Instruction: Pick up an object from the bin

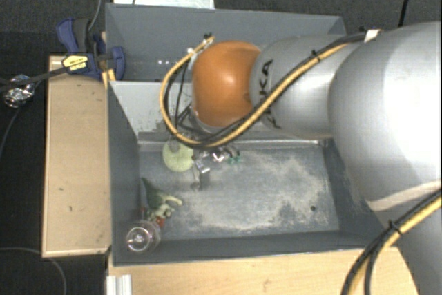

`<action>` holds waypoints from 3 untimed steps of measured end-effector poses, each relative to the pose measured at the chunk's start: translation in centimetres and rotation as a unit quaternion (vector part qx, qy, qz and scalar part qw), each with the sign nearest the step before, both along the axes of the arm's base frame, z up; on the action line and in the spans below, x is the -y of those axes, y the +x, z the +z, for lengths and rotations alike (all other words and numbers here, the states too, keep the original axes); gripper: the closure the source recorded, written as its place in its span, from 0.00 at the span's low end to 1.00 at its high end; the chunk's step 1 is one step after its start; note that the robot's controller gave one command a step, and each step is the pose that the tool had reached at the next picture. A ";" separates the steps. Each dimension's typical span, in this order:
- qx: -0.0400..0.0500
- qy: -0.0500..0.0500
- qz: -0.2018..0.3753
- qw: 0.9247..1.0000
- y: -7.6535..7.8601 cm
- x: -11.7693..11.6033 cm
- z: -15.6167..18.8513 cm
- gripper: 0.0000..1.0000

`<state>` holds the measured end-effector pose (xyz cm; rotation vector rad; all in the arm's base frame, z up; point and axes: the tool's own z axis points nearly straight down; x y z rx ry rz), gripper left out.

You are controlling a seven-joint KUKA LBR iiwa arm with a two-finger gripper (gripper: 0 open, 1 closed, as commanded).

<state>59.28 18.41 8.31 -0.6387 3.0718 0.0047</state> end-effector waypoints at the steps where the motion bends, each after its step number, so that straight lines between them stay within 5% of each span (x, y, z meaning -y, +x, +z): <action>1: 0.006 0.006 -0.161 0.987 0.1 0.4 -0.9 1.00; 2: 0.006 0.006 -0.162 0.987 0.1 0.4 -0.9 1.00; 3: 0.010 0.008 -0.162 0.987 0.3 0.4 4.0 1.00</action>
Offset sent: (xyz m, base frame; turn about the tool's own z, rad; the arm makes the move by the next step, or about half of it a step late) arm 0.0000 0.0000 0.0000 0.0000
